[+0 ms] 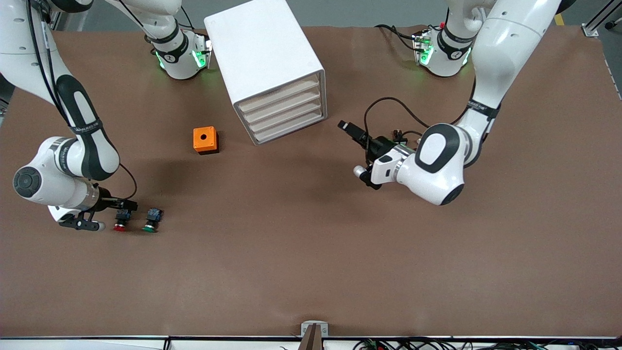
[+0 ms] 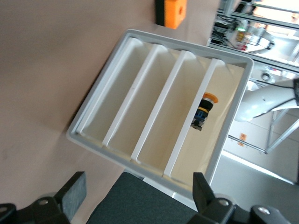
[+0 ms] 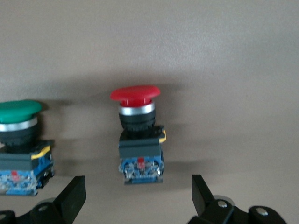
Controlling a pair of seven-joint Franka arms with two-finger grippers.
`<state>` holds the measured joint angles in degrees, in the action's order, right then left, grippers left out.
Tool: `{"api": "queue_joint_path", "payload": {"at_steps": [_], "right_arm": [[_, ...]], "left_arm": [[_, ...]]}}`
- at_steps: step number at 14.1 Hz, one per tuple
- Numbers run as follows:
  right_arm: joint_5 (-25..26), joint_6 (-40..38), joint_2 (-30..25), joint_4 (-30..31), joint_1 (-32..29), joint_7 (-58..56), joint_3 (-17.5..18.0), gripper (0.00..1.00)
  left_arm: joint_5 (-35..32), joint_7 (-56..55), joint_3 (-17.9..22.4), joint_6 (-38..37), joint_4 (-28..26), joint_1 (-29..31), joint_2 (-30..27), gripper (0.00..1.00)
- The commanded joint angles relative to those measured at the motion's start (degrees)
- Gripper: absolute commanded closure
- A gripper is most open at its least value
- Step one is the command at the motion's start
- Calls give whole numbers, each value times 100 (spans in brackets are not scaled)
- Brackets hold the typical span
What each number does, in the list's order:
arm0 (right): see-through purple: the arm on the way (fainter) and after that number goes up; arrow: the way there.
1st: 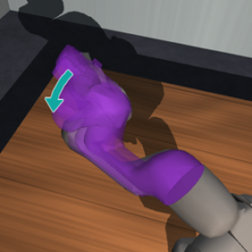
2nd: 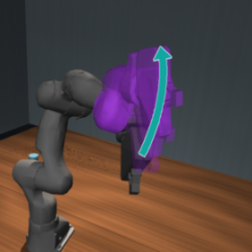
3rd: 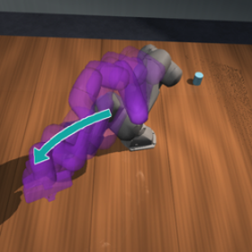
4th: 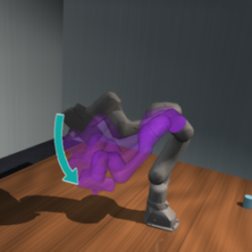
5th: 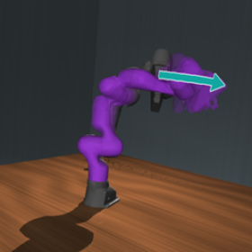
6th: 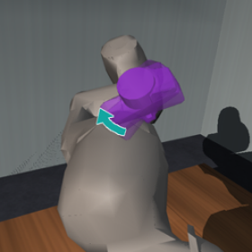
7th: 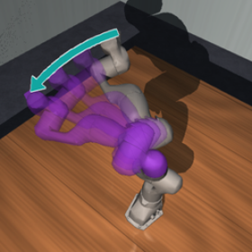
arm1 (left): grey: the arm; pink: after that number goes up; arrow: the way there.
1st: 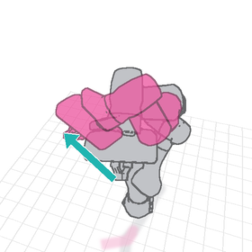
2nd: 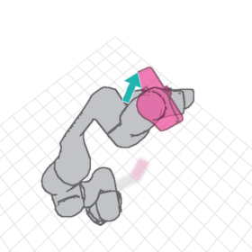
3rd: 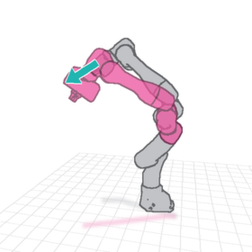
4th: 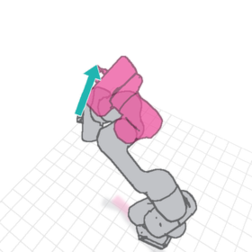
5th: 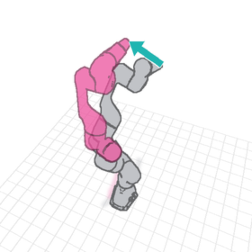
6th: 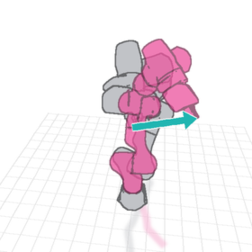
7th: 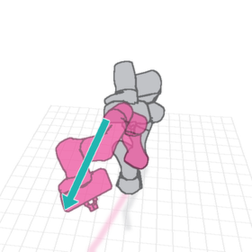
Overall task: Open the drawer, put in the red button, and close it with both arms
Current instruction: 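Lower the right gripper onto the red button while the left gripper hooks the drawer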
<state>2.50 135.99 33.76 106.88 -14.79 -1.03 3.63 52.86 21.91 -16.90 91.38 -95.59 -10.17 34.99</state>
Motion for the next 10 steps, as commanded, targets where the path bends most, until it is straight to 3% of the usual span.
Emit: {"api": "queue_joint_path", "payload": {"at_steps": [1,7,10], "right_arm": [[128,-37,254,-343,-50,-2,58,0],[137,-46,430,-510,-59,-11,58,0],[137,-46,430,-510,-85,-46,58,40]], "left_arm": [[416,549,-33,160,-38,-116,209,0],[1532,1296,-33,432,-371,-660,412,0],[1981,1912,-33,977,-609,-1003,420,0]]}}
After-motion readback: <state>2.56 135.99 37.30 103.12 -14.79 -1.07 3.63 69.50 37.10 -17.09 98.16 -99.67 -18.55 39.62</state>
